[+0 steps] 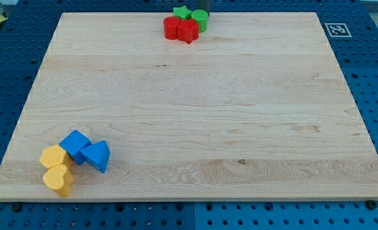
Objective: Point your arm at the yellow hexagon
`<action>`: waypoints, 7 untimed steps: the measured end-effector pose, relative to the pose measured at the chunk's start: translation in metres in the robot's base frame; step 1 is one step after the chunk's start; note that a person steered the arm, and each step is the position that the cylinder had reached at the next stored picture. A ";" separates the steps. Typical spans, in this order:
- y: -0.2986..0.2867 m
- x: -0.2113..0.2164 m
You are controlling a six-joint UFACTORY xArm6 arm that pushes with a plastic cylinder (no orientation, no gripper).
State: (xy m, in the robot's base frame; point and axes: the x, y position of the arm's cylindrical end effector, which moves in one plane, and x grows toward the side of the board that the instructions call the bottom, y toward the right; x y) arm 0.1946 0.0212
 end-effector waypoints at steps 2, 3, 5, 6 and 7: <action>0.049 -0.002; 0.120 -0.003; 0.180 0.020; 0.181 0.028; 0.180 0.108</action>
State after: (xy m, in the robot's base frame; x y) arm 0.3024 0.2016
